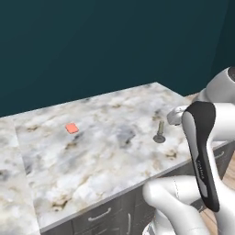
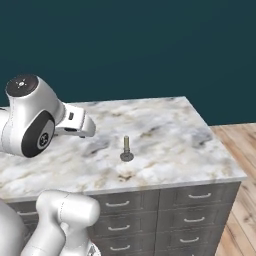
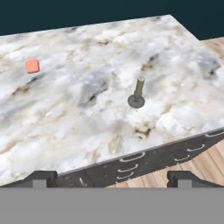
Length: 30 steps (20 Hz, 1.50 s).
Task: Pick the candle and candle from the dining table and place them in the open cabinet. Close the cabinet after placing the objects.
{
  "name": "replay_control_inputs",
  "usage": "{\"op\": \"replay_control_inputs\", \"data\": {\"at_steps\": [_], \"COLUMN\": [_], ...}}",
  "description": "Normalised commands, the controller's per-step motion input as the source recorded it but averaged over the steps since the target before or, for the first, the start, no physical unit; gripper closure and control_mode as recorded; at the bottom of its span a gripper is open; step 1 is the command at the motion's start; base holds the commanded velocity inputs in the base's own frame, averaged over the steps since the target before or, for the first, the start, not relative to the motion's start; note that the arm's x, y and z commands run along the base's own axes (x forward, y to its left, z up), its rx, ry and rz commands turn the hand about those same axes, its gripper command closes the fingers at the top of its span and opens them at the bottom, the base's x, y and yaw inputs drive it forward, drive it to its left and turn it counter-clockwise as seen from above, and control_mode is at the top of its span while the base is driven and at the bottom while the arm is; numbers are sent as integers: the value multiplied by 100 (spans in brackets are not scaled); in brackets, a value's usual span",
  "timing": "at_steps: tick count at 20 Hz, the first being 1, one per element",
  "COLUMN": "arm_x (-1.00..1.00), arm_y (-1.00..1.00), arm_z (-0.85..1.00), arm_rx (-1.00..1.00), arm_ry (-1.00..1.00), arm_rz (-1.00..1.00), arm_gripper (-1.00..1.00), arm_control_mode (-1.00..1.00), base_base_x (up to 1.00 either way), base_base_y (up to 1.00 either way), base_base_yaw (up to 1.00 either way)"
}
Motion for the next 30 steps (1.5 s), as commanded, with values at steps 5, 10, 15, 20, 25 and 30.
{"op": "replay_control_inputs", "data": {"at_steps": [5,10,15,20,25,30], "arm_x": [0,0,0,0,0,22], "arm_y": [0,0,0,0,0,3], "arm_z": [0,0,0,0,-15,-50], "arm_rx": [0,0,0,0,0,-5], "arm_ry": [0,0,0,0,-2,-1], "arm_rz": [0,0,0,0,-13,-37], "arm_gripper": [-100,-100,-100,-100,-100,-100], "arm_control_mode": [100,100,100,-100,-100,-100], "base_base_x": [0,0,0,0,0,0], "base_base_y": [0,0,0,0,0,0], "base_base_yaw": [0,0,0,0,0,0]}}
